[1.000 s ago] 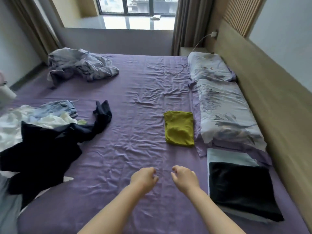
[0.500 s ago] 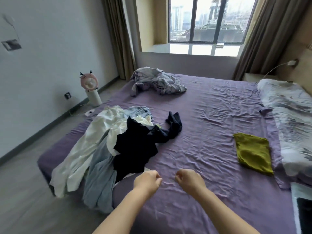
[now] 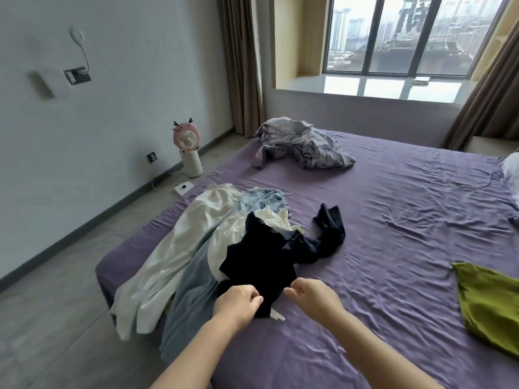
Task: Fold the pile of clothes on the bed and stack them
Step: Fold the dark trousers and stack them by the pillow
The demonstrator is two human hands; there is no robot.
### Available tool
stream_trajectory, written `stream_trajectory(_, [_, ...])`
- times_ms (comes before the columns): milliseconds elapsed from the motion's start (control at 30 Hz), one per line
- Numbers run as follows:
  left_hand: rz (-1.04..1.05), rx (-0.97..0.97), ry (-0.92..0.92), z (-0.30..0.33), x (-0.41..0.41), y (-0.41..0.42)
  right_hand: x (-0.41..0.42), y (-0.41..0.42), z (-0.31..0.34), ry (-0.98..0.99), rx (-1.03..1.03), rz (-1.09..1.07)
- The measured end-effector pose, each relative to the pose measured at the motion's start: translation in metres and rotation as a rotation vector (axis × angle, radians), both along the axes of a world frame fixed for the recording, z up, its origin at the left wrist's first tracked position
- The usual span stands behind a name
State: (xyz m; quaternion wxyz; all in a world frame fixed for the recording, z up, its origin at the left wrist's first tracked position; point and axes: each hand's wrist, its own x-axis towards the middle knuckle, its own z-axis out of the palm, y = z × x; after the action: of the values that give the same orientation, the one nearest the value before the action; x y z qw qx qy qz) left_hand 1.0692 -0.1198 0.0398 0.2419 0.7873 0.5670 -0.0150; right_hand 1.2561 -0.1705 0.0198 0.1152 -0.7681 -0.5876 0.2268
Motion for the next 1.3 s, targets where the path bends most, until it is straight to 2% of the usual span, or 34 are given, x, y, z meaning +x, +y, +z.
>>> stream_trajectory(333, [-0.004, -0.013, -0.071, -0.018, 0.018, 0.113, 0.036, 0.107, -0.026, 0.069, -0.065, -0.018])
stream_trajectory(567, [-0.132, -0.012, -0.138, -0.043, 0.045, 0.225, 0.032, 0.183, -0.049, 0.259, -0.083, -0.267])
stream_trajectory(700, [-0.32, 0.048, 0.024, -0.065, 0.07, 0.278, 0.028, 0.228, -0.066, 0.255, -0.136, -0.331])
stream_trajectory(833, [-0.657, 0.193, 0.296, -0.091, 0.092, 0.313, 0.023, 0.245, -0.09, 0.28, -0.147, -0.384])
stream_trajectory(900, [-0.737, 0.195, 0.31, -0.093, 0.097, 0.323, 0.023, 0.24, -0.097, 0.296, -0.149, -0.386])
stream_trajectory(1033, [-0.627, 0.06, -0.095, -0.065, 0.103, 0.34, 0.039, 0.227, -0.086, 0.332, -0.083, -0.413])
stream_trajectory(1167, [-0.575, -0.086, -0.485, 0.005, 0.126, 0.351, 0.058, 0.237, -0.039, 0.548, 0.099, -0.439])
stream_trajectory(1233, [-0.586, -0.074, -0.625, 0.046, 0.139, 0.353, 0.068, 0.243, -0.01, 0.579, 0.189, -0.423])
stream_trajectory(1300, [-0.6, -0.008, -0.695, 0.085, 0.147, 0.354, 0.081, 0.242, 0.015, 0.515, 0.264, -0.417])
